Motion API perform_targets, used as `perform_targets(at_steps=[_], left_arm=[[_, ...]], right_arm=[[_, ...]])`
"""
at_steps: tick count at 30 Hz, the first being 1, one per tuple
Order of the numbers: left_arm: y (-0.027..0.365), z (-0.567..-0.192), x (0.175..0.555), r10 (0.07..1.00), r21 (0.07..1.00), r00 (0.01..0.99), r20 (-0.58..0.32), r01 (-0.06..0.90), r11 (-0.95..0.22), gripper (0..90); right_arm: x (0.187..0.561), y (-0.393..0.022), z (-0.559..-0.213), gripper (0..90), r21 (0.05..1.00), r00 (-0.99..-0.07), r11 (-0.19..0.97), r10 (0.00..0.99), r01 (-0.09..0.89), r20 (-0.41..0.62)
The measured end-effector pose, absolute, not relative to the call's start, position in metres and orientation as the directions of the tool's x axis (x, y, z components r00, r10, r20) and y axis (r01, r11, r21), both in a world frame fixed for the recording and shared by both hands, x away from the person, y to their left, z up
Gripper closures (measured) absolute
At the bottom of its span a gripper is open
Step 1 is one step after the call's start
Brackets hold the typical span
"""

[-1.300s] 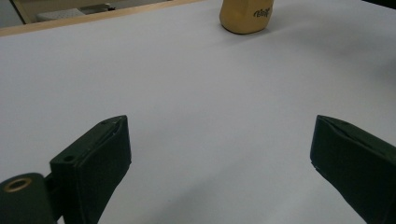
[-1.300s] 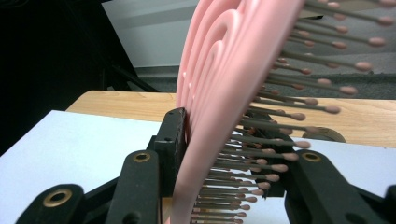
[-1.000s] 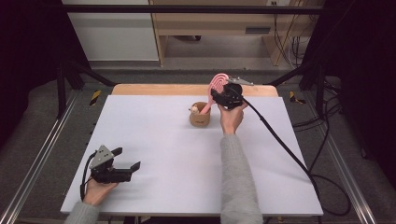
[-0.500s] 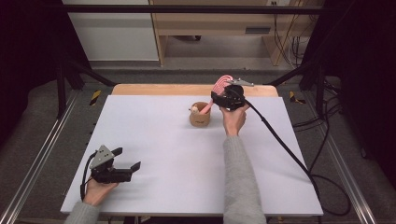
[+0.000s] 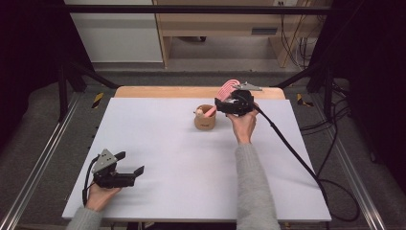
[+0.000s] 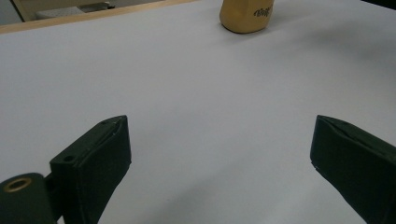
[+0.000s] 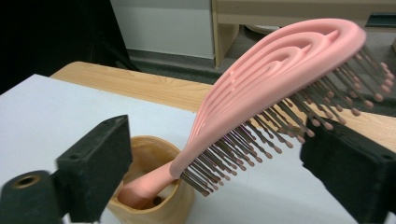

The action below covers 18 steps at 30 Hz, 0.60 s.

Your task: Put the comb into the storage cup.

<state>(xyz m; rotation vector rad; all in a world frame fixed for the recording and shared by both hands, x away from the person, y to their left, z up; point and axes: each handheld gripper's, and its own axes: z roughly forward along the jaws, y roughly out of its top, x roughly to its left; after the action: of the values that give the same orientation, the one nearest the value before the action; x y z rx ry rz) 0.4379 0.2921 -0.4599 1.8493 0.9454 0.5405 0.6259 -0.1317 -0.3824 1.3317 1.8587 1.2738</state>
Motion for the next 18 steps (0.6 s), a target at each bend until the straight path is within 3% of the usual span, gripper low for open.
perform_targets(at_steps=[9, 18], left_arm=[[0.292, -0.460, 0.438, 0.797, 0.894, 0.602, -0.038, 0.377, -0.243, 5.1], [0.292, -0.461, 0.439, 0.797, 0.893, 0.602, -0.044, 0.381, -0.238, 5.1]], right_arm=[[0.612, -0.139, -0.374, 0.7, 0.911, -0.409, 0.081, 0.907, 0.404, 0.100], [0.592, -0.148, -0.361, 0.3, 0.929, -0.455, 0.089, 0.886, 0.359, 0.091]])
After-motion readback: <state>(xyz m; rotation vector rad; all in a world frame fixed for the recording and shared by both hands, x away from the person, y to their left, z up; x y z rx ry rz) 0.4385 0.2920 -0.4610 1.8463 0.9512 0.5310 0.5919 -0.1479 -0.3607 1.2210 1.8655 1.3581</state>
